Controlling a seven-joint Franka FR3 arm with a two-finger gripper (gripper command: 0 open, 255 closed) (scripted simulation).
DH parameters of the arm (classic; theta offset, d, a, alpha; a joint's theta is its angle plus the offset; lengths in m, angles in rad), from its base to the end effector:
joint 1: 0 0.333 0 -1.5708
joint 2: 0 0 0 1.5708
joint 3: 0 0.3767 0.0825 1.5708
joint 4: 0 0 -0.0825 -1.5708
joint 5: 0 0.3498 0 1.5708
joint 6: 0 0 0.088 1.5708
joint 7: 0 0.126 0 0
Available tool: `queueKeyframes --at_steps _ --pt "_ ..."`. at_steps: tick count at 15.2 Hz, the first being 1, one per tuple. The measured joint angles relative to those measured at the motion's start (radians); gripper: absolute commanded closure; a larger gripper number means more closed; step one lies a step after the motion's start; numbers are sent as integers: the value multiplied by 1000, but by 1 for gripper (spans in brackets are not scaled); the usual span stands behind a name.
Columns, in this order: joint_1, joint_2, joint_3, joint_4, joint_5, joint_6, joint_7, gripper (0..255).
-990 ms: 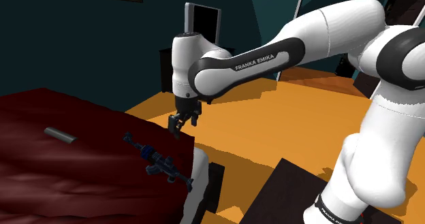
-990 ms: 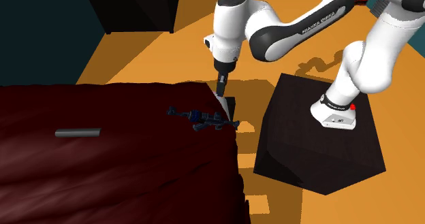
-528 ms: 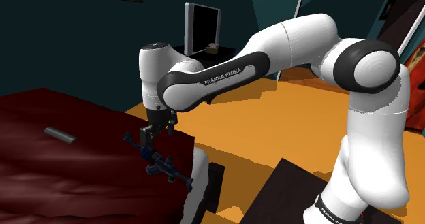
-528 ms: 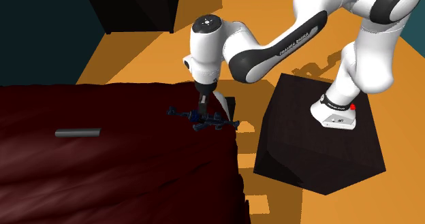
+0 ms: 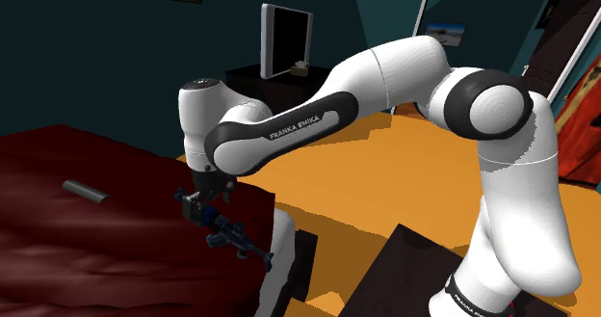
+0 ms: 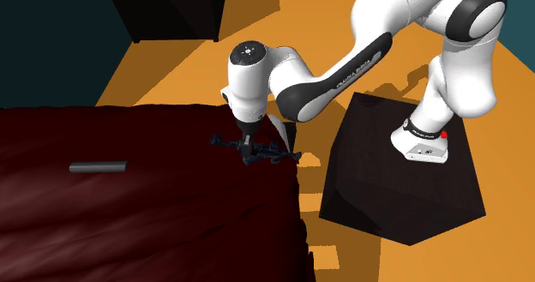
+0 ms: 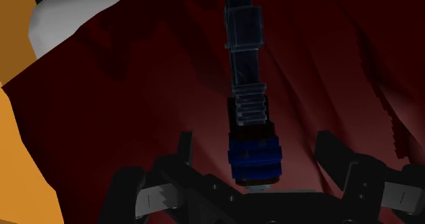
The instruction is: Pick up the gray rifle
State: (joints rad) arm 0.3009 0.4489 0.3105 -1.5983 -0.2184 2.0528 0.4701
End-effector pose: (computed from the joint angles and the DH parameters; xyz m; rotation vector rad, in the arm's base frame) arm 0.5790 0.3464 0.4352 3.0854 0.3238 0.0896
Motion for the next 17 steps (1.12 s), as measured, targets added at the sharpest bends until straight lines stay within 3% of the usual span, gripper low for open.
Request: queueKeyframes --at_steps 3,4,17 --pt "1 14 -3 -16 -7 30 5 0" --pt "2 17 -3 -17 -8 33 6 255" --pt "0 7 -2 -9 -3 17 2 255"
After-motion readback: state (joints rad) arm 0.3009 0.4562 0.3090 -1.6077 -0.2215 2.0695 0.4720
